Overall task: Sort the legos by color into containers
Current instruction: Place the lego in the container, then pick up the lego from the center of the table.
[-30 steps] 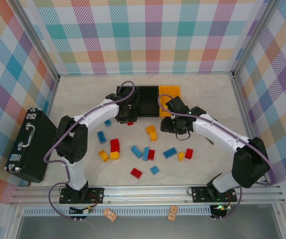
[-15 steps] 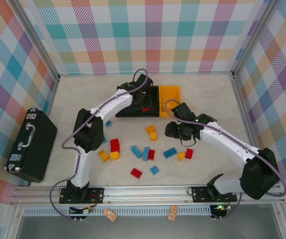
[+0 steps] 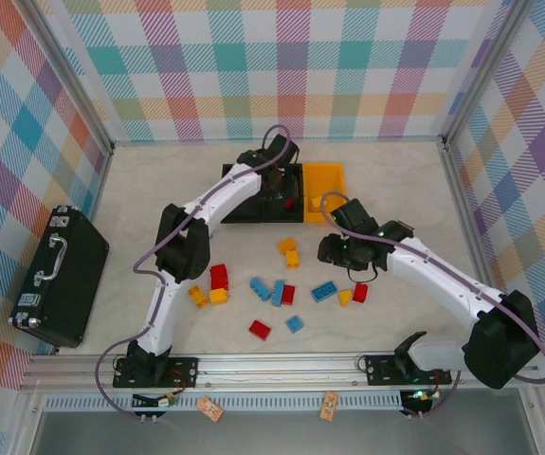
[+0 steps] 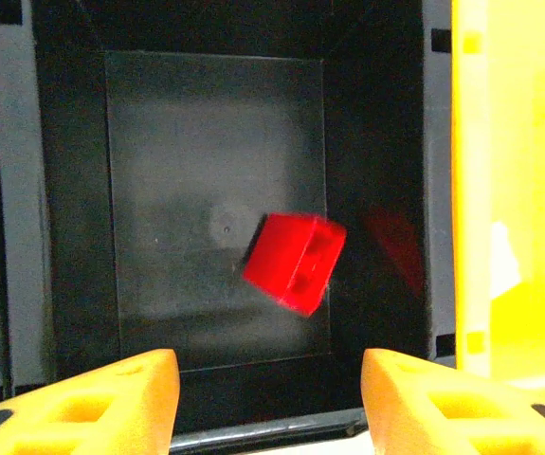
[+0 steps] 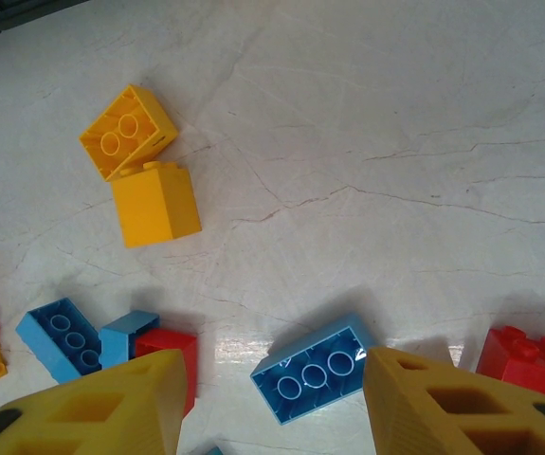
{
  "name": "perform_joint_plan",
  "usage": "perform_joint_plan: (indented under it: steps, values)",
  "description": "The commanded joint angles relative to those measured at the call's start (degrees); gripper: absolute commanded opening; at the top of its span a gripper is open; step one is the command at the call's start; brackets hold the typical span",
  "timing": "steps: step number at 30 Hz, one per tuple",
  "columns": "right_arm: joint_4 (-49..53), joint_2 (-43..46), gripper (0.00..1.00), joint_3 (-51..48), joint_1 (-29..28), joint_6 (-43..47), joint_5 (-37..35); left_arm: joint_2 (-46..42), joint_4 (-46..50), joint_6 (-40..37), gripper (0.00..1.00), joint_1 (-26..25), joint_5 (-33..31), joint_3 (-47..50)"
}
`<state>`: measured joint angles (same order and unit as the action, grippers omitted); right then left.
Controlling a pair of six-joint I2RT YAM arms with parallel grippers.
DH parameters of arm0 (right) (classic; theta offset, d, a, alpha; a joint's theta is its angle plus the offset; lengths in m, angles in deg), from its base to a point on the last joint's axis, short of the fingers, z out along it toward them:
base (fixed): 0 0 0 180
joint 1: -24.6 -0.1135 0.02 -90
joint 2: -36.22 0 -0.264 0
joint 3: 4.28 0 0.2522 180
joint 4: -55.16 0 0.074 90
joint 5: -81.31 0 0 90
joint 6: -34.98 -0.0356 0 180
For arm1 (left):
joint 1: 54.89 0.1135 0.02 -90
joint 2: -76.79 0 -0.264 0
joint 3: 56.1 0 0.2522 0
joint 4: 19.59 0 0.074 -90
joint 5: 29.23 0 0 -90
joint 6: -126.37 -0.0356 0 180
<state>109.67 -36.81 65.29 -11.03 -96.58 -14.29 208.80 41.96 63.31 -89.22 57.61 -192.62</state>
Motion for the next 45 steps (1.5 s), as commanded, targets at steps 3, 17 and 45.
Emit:
perform_joint_plan:
  steps: [3, 17, 45]
  values:
    - [-1.2, -1.0, 0.53, 0.4, -0.1, 0.9, 0.3, -9.9, 0.0, -0.9, 0.53, -1.3, -0.4, 7.9]
    - [-9.8, -6.0, 0.54, 3.6, -1.4, 5.9, 7.4, -39.5, -5.4, 1.9, 0.57, -1.4, -1.0, 45.3]
    - [-17.1, -12.3, 0.55, 4.7, -10.7, 3.9, 8.3, -45.4, -8.1, 9.5, 0.72, 4.7, -1.1, 69.2]
